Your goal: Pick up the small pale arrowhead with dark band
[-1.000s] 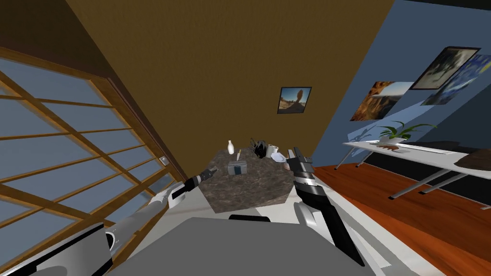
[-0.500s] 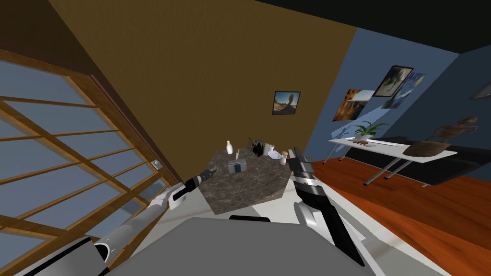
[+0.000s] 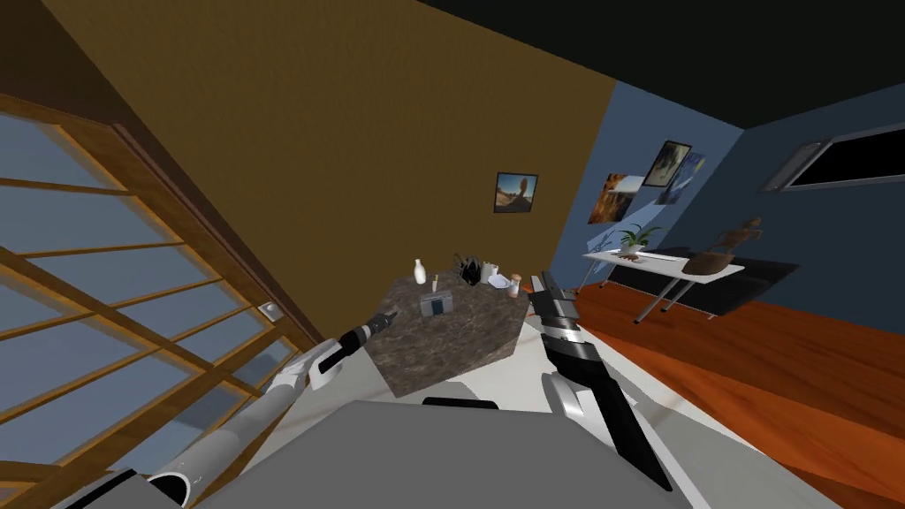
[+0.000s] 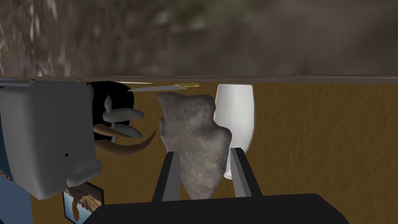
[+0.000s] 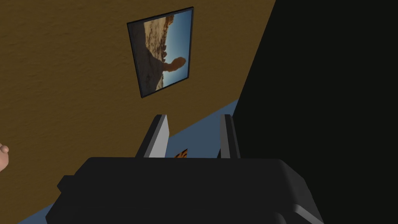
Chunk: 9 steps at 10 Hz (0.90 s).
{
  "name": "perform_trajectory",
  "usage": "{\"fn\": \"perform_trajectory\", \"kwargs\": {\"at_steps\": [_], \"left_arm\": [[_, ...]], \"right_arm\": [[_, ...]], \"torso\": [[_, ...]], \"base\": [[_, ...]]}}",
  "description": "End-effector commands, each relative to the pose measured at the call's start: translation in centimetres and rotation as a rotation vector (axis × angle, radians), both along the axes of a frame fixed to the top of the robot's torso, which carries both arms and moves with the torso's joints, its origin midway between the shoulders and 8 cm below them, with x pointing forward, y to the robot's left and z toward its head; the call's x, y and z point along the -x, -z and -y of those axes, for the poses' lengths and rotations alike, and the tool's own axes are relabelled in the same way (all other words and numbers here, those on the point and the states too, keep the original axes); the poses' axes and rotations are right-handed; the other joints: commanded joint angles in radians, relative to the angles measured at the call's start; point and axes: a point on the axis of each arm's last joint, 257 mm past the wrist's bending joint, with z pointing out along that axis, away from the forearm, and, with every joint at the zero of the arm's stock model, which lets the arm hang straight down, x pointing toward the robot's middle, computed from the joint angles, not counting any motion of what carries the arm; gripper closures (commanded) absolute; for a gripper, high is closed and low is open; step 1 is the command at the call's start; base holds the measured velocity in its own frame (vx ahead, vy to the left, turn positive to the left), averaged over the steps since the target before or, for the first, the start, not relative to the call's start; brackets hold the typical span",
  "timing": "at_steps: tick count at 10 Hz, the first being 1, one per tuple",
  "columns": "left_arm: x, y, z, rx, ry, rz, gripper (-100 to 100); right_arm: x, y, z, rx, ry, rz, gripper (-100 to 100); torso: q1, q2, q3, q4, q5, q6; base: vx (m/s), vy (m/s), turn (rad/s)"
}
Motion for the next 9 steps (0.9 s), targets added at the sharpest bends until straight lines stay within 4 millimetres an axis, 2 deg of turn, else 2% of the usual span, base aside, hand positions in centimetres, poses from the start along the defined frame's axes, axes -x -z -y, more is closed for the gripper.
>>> {"fn": "perform_trajectory", "kwargs": {"at_steps": [1,3,4,5,7,8,9], "left_arm": [[0.4,0.1,-0.6,0.008,-0.046,-0.005,100],[0.6,0.0,-1.6,0.005,-0.094,-0.003,100],[0.4,-0.7,-2.7,-0.022,-0.104,0.012,100],[0.4,-0.6,-2.7,-0.03,-0.101,0.011,100],[0.8,-1.1,-4.3,-0.046,-0.158,0.019,100],[0.6,-0.9,-3.7,-0.034,-0.146,0.015,100],[0.6,-1.0,-3.8,-0.035,-0.149,0.016,0]], "right_arm": [[0.0,0.0,0.0,0.0,0.0,0.0,0],[0.0,0.0,0.0,0.0,0.0,0.0,0],[0.0,0.0,0.0,0.0,0.0,0.0,0],[0.0,0.0,0.0,0.0,0.0,0.0,0],[0.0,0.0,0.0,0.0,0.0,0.0,0],[0.0,0.0,0.0,0.0,0.0,0.0,0],[0.0,0.0,0.0,0.0,0.0,0.0,0]], "torso": [[0.0,0.0,0.0,0.0,0.0,0.0],[0.0,0.001,0.001,0.0,0.0,0.001],[0.001,0.002,0.001,0.0,0.001,0.002],[0.002,0.002,0.001,0.001,0.0,0.0],[0.001,0.001,0.0,0.0,0.0,0.001],[0.0,0.001,0.0,0.0,-0.001,0.0],[-0.001,-0.001,-0.001,0.0,-0.001,0.0]], "base": [[-0.074,0.034,-0.203],[-0.084,0.049,-0.189],[-0.082,0.06,-0.121],[-0.031,0.029,0.04],[-0.068,0.041,-0.178],[-0.024,0.014,-0.009],[-0.005,0.004,0.003]]}}
